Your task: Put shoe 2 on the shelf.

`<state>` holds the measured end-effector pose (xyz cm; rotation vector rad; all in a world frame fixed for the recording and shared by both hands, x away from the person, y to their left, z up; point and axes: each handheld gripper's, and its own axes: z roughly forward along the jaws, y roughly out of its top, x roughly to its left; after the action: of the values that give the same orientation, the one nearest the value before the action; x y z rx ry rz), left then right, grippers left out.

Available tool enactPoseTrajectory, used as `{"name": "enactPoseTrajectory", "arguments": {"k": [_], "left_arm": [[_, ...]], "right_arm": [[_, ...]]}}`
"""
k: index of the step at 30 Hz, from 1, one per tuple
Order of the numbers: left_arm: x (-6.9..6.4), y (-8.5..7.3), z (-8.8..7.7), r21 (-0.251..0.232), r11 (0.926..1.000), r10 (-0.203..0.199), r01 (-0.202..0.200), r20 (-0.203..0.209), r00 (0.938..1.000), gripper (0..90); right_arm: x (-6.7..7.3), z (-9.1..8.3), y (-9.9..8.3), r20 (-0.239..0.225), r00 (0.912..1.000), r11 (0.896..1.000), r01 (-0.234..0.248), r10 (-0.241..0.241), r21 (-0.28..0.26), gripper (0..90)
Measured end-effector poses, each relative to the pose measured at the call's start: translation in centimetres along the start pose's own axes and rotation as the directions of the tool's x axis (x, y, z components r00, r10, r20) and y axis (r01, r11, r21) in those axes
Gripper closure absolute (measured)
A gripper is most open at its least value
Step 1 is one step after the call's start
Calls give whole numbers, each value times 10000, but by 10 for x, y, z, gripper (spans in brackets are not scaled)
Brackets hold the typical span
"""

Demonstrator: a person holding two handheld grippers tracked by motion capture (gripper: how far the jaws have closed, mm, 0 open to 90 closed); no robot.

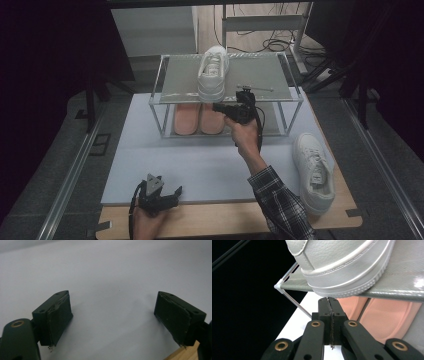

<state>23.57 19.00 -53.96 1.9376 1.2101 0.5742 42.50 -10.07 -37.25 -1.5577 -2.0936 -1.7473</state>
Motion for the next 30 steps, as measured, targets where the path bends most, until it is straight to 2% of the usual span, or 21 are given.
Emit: {"name": "enactPoseTrajectory", "arguments": {"k": [4,9,19,24,30], "left_arm": [[0,0,0,3,10000,-2,2,-1,10000,141],[0,0,0,14,10000,11,-11,-10,10000,141],[0,0,0,41,10000,11,-11,-8,10000,141],[0,0,0,38,10000,8,-8,-6,10000,140],[0,0,0,59,10000,13,-13,-8,10000,141]], "right_arm": [[-1,-6,-3,-49,9999,9999,134,-134,78,890],[-1,-11,-9,183,9984,9981,538,-544,315,833],[-1,-19,-22,527,9884,9856,1364,-1421,1003,625],[-1,-23,-26,782,9792,9761,1768,-1875,1264,535],[-2,-29,-31,1028,9606,9589,2421,-2583,1477,496]]}}
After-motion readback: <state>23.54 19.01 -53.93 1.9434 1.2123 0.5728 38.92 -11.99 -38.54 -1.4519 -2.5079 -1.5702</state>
